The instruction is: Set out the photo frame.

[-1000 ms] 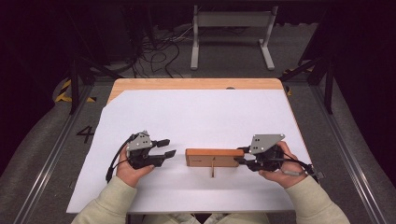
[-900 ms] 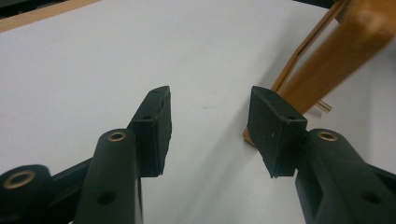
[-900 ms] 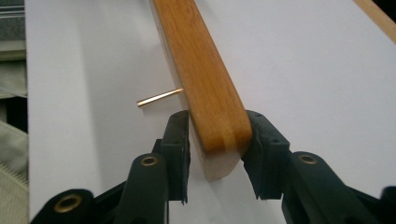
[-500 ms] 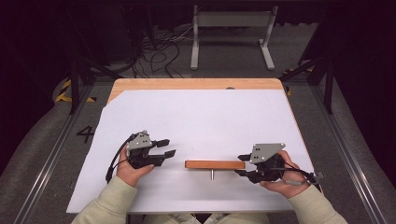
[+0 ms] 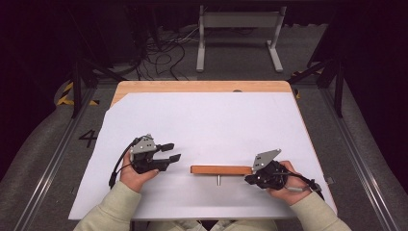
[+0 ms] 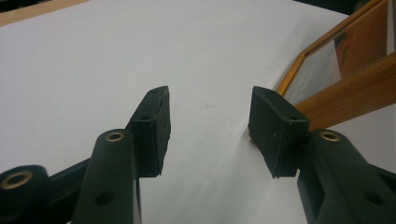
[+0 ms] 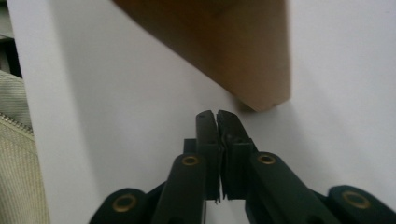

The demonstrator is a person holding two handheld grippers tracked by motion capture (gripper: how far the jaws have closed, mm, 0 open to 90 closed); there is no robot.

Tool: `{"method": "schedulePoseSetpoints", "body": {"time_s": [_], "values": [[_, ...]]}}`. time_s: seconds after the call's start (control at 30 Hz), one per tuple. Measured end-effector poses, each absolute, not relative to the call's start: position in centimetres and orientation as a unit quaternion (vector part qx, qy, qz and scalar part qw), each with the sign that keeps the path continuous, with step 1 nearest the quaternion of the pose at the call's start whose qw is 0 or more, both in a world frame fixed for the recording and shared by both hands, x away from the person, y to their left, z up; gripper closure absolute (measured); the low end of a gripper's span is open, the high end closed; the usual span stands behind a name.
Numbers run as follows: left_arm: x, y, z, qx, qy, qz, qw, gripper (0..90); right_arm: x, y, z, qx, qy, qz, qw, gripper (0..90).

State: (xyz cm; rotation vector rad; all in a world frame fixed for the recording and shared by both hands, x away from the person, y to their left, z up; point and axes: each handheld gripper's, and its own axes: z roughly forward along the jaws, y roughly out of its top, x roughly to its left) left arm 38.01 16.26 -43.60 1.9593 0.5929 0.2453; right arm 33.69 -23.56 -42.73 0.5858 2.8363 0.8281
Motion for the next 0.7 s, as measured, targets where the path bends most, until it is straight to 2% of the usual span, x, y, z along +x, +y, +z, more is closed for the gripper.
{"method": "schedulePoseSetpoints", "body": {"time_s": [0.37,0.7], "values": [[38.0,16.3,-43.6,0.815,0.246,0.103,0.515,49.1,34.5,-23.6,-43.0,0.242,0.92,0.305,0.055,90.0],[37.8,16.5,-43.6,0.813,0.249,0.107,0.516,49.1,36.5,-23.5,-43.2,0.286,0.901,0.319,0.071,90.0]]}}
